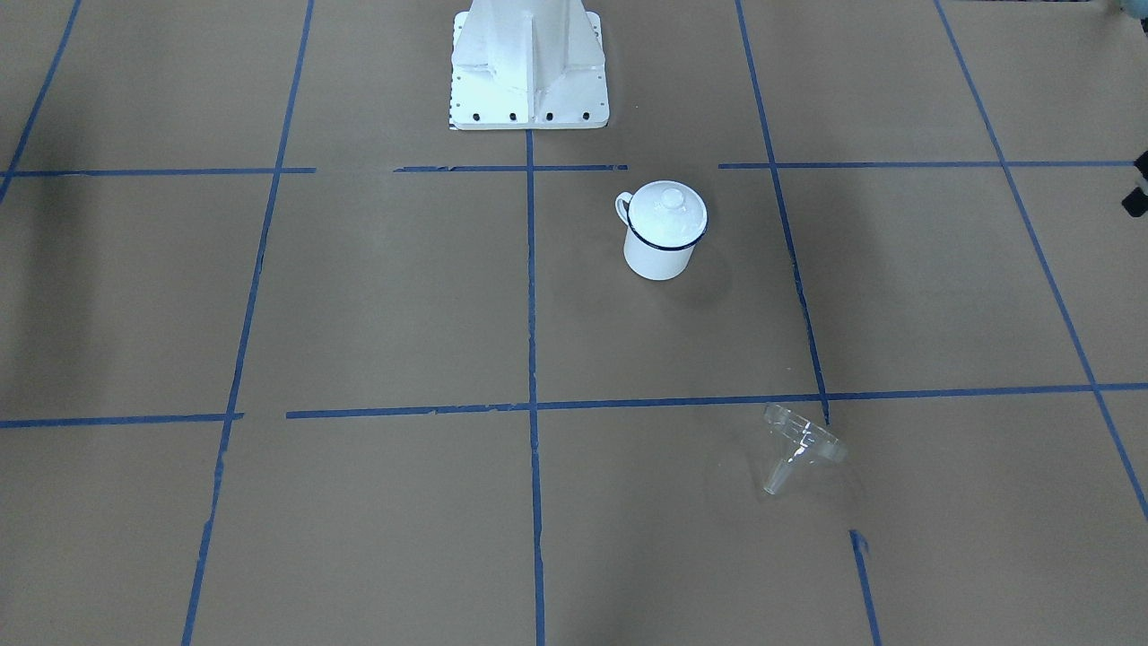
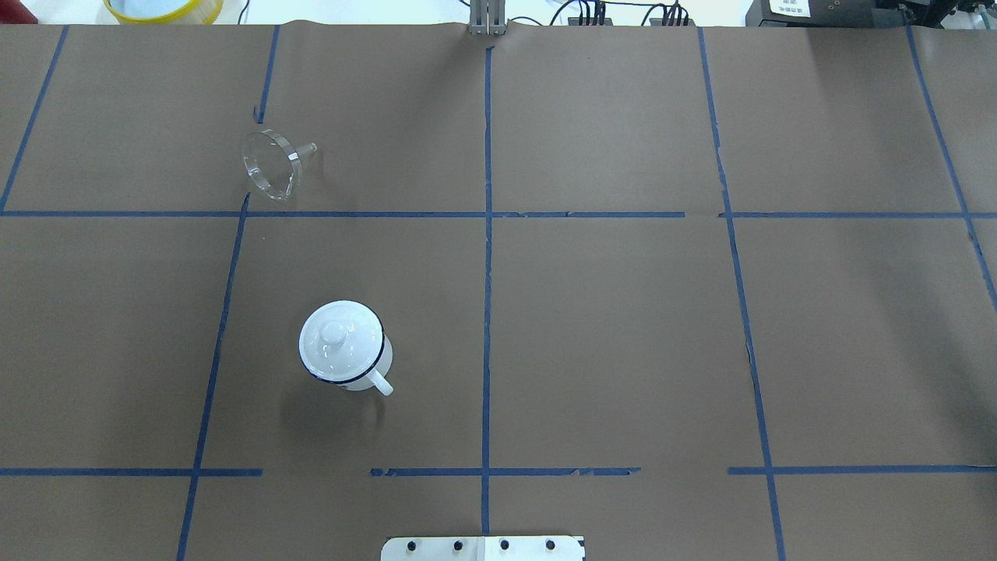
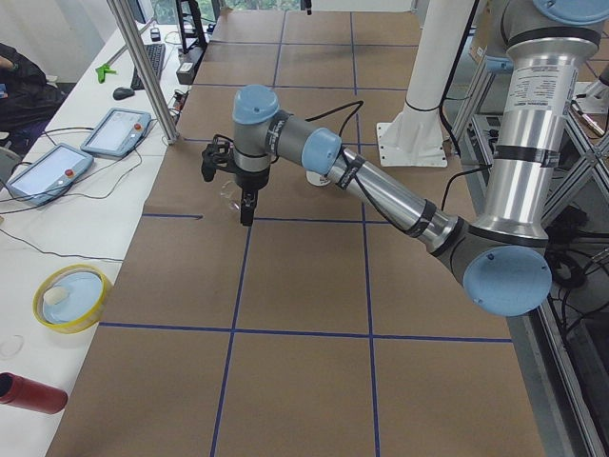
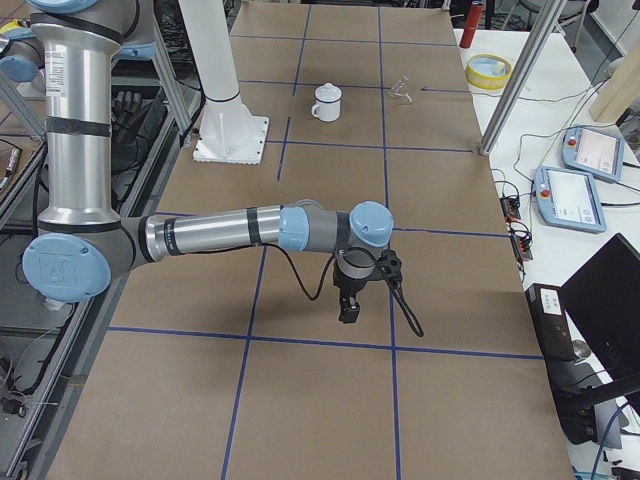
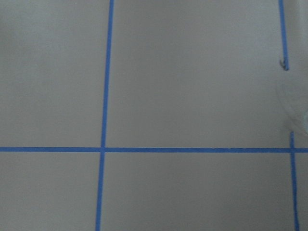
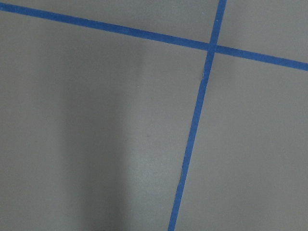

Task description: Place funnel on cup

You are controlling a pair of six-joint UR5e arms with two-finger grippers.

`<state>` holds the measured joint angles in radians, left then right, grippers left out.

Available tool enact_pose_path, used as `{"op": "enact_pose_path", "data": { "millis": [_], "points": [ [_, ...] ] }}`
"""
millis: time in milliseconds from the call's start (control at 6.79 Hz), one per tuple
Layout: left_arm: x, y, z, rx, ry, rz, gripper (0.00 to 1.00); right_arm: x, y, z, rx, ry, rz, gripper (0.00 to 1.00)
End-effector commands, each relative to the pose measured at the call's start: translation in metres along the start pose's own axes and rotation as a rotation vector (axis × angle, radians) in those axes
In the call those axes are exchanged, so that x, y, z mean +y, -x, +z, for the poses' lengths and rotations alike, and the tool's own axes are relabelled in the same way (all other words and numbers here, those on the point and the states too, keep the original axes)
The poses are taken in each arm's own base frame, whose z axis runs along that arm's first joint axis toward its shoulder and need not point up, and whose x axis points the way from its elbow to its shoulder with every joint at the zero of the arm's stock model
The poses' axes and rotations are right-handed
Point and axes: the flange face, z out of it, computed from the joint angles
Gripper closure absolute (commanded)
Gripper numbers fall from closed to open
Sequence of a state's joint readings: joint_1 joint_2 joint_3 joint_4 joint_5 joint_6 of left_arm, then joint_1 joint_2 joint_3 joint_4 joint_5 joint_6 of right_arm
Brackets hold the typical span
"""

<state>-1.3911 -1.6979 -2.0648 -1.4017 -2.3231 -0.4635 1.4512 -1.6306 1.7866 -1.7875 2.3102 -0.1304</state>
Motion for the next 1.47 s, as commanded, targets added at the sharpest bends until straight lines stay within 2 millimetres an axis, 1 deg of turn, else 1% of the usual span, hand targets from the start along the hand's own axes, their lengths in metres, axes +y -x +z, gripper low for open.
{"op": "enact_pose_path", "data": {
  "millis": [0, 147, 295, 442, 589, 736, 884, 1031, 1178, 1326],
  "points": [
    [0.032, -0.096, 0.005, 0.053, 0.016, -0.006, 0.00, 0.000, 0.000, 0.000, 0.000, -0.001, -0.001, 0.00],
    [0.041, -0.137, 0.012, 0.053, 0.008, 0.012, 0.00, 0.000, 0.000, 0.000, 0.000, 0.001, 0.000, 0.00],
    [0.053, -0.167, 0.025, 0.035, 0.003, 0.022, 0.00, 0.000, 0.000, 0.000, 0.000, 0.001, 0.000, 0.00],
    [0.059, -0.196, 0.030, 0.031, -0.017, 0.070, 0.00, 0.000, 0.000, 0.000, 0.000, -0.001, -0.001, 0.00],
    [0.067, -0.215, 0.043, 0.001, -0.026, 0.108, 0.00, 0.000, 0.000, 0.000, 0.000, -0.001, -0.001, 0.00],
    [0.068, -0.245, 0.044, -0.019, 0.004, 0.122, 0.00, 0.000, 0.000, 0.000, 0.000, -0.001, -0.001, 0.00],
    [0.067, -0.283, 0.050, -0.035, 0.051, 0.137, 0.00, 0.000, 0.000, 0.000, 0.000, -0.001, -0.001, 0.00],
    [0.080, -0.310, 0.076, -0.046, 0.088, 0.173, 0.00, 0.000, 0.000, 0.000, 0.000, 0.001, 0.000, 0.00],
    [0.087, -0.326, 0.089, -0.048, 0.105, 0.179, 0.00, 0.000, 0.000, 0.000, 0.000, -0.001, -0.001, 0.00],
    [0.103, -0.343, 0.103, -0.029, 0.123, 0.116, 0.00, 0.000, 0.000, 0.000, 0.000, -0.001, -0.001, 0.00]
  ]
}}
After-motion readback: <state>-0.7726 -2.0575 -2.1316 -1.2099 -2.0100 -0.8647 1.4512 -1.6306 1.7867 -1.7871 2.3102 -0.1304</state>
